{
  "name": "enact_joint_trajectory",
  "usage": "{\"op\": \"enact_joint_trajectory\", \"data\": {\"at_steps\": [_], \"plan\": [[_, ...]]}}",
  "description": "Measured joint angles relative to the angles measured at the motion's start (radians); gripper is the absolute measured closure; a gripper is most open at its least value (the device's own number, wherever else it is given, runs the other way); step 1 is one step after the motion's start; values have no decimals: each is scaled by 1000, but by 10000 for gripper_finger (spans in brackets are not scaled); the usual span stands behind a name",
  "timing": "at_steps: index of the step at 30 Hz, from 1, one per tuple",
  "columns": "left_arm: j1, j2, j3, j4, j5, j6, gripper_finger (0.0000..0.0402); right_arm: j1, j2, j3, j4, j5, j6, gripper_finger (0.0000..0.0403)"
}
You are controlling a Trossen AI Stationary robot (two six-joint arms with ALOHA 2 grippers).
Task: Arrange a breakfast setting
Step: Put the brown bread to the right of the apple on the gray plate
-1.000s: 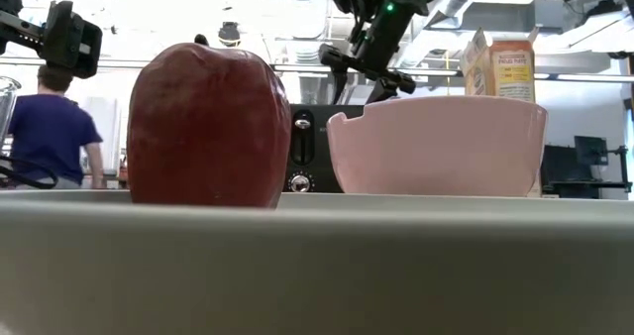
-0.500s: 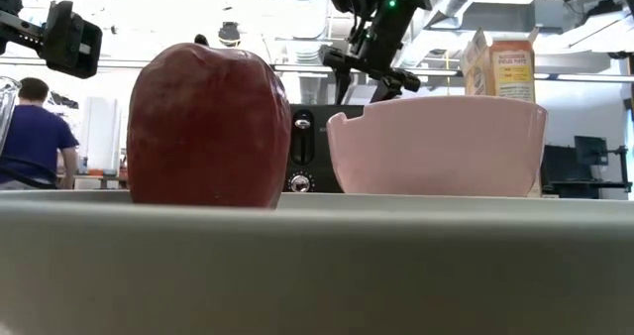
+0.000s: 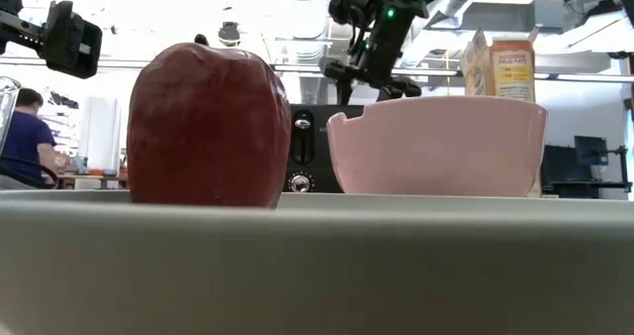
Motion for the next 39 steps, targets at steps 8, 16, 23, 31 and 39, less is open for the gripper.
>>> {"op": "enact_joint_trajectory", "data": {"at_steps": [8,16,23,31,39], "plan": [[0,0,0,0,0,-1,62,8,37,2,-4,27,3,81],[0,0,0,0,0,0,62,10,38,16,-24,26,25,98],[0,0,0,0,0,0,62,31,39,91,-90,39,-3,101],[0,0,0,0,0,0,62,2,62,92,-100,20,-3,101],[0,0,0,0,0,0,62,1,58,93,-95,17,-4,113]]}}
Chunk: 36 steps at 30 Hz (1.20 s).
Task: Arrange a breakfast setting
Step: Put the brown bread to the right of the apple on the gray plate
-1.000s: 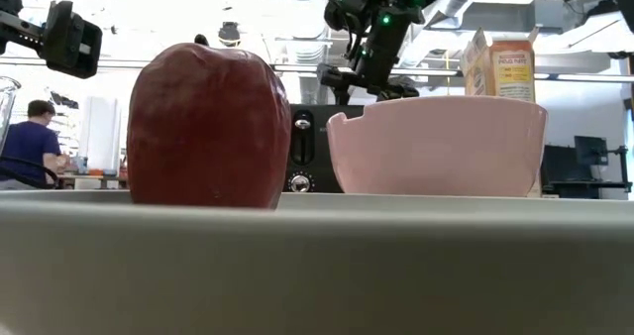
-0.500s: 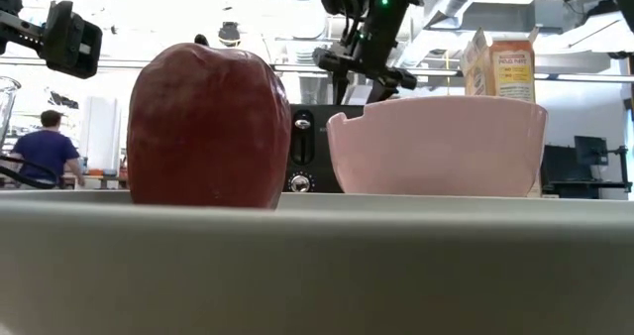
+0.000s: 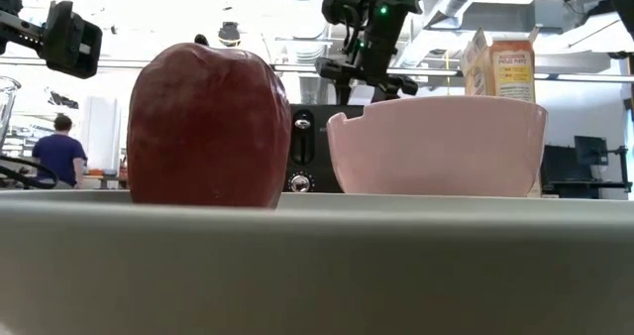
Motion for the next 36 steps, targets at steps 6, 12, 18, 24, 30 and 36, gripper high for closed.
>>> {"op": "enact_joint_trajectory", "data": {"at_steps": [6,12,18,24,30,36], "plan": [[0,0,0,0,0,0,62,0,0,0,1,-5,0,143],[0,0,0,0,0,0,62,-1,0,0,1,-5,1,182],[0,0,0,0,0,0,62,-1,0,0,2,-6,1,242],[0,0,0,0,0,0,62,-1,0,0,7,-2,3,298],[0,0,0,0,0,0,62,-1,0,0,11,0,3,331],[0,0,0,0,0,0,62,0,0,0,8,21,10,341]]}}
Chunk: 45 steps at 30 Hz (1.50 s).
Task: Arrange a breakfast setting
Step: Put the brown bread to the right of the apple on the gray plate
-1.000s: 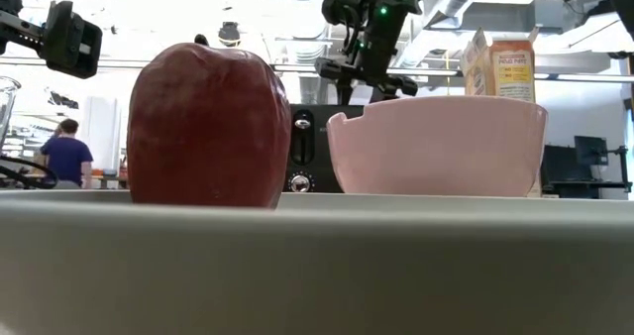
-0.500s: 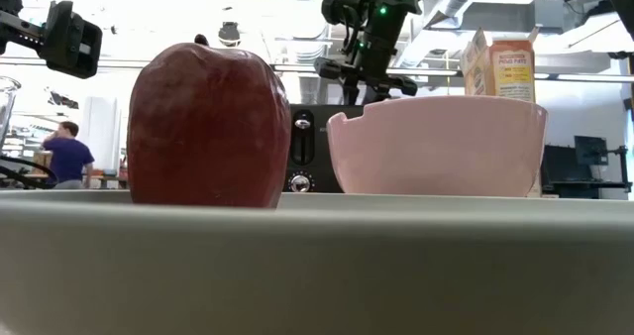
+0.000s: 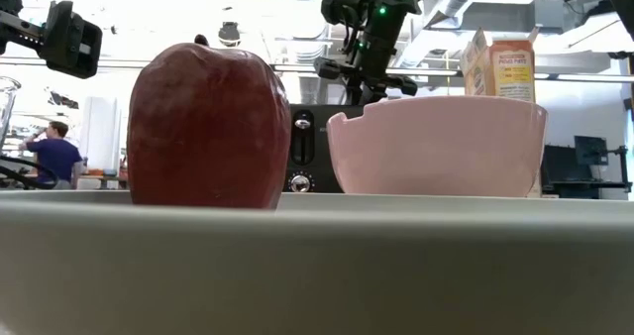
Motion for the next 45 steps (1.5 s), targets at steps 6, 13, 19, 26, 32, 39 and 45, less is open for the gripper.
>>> {"op": "enact_joint_trajectory", "data": {"at_steps": [6,13,19,26,32,39,45], "plan": [[0,0,0,0,0,0,62,2,0,0,-5,7,17,343],[0,0,0,0,0,0,62,6,-27,21,-59,7,16,343],[0,0,0,0,0,0,62,14,-87,90,-92,52,-38,343],[0,0,0,0,0,-1,62,20,-161,140,-91,67,-80,343],[0,0,0,0,0,-1,62,53,-266,142,-108,59,-121,343],[0,0,0,0,0,0,62,146,-431,143,-173,60,-123,343],[0,0,0,0,0,0,62,233,-530,143,-220,56,-166,343]]}}
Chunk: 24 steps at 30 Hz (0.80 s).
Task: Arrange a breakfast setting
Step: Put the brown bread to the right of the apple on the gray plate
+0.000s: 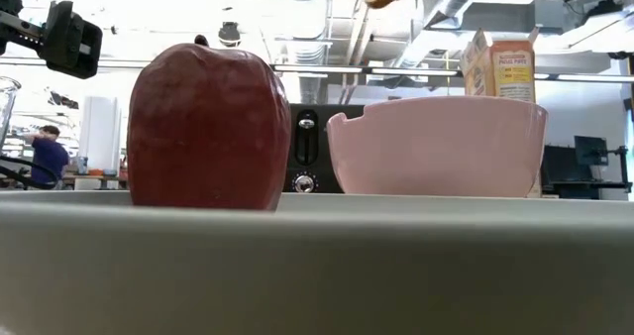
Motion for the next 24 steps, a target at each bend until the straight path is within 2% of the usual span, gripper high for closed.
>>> {"op": "enact_joint_trajectory", "data": {"at_steps": [4,11,19,24], "plan": [[0,0,0,0,0,0,62,45,-37,-1,-34,-45,-29,343],[0,0,0,0,0,0,62,123,-66,-1,25,-207,-96,343],[0,0,0,0,0,0,62,179,-60,-1,220,-497,-333,343],[0,0,0,0,0,0,62,161,-68,-1,201,-637,-401,343]]}}
